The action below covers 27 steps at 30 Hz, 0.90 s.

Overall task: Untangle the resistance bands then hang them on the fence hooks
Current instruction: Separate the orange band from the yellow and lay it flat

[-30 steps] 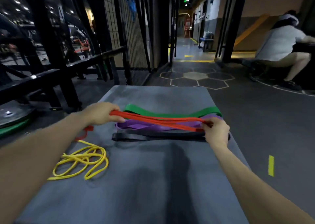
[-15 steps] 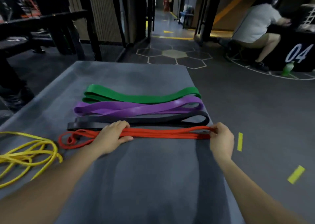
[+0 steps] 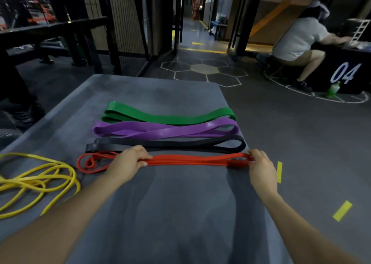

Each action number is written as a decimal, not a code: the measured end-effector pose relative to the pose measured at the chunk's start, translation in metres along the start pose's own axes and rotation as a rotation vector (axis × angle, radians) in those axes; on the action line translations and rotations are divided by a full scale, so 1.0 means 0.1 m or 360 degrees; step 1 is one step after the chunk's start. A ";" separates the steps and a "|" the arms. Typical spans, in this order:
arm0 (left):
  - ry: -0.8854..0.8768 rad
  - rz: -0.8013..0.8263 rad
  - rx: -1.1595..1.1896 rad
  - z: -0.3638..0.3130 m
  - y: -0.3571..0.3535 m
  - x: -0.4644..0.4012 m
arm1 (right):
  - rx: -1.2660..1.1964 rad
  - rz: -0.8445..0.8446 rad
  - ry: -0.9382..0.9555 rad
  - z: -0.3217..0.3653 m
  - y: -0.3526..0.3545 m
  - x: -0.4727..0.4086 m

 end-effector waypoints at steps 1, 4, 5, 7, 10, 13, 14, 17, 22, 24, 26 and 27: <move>0.0021 -0.0017 -0.0002 -0.01 -0.01 0.01 | 0.0010 -0.0024 0.0020 0.02 0.00 0.02; 0.0071 -0.0023 0.0038 -0.02 -0.03 0.01 | 0.0087 -0.0308 0.0251 0.16 0.02 0.14; 0.0073 -0.0013 0.0051 -0.02 -0.03 0.01 | 0.0102 -0.0400 0.0386 0.28 0.01 0.17; 0.0069 0.0012 0.0043 0.00 -0.03 -0.01 | 0.0064 -0.0383 0.0719 0.62 -0.10 0.23; 0.0105 0.0039 0.0094 -0.02 -0.03 -0.01 | 0.0024 0.0077 0.1029 1.17 -0.40 0.30; 0.0124 0.0025 0.0040 -0.01 -0.05 0.00 | 0.0107 0.0431 0.1038 1.45 -0.76 0.36; 0.0120 0.0017 0.0035 0.00 -0.06 0.00 | 0.0145 0.0458 0.1025 1.47 -0.85 0.38; 0.0080 0.0023 0.0089 0.02 -0.08 0.01 | 0.0287 0.0291 0.1076 1.38 -0.90 0.34; 0.0111 -0.0074 0.0150 0.00 -0.09 0.06 | 0.0267 0.0270 0.1065 1.37 -0.89 0.29; 0.0122 -0.0081 0.0127 -0.01 -0.08 0.04 | 0.0197 0.0303 0.1031 1.37 -0.90 0.29; 0.0145 -0.0091 0.0062 0.00 -0.06 0.01 | 0.0112 0.0310 0.0990 1.36 -0.89 0.32; 0.0162 -0.0099 0.0000 -0.01 -0.05 0.00 | 0.0087 0.0343 0.0954 1.36 -0.88 0.32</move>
Point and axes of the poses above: each hand's wrist, its own x-axis away from the middle knuckle, its own y-axis out of the back of the hand, z = x × y, the point moved 1 cm from there along -x, towards the middle knuckle, and after that the axes turned 1 degree about z, right-handed, at the moved point
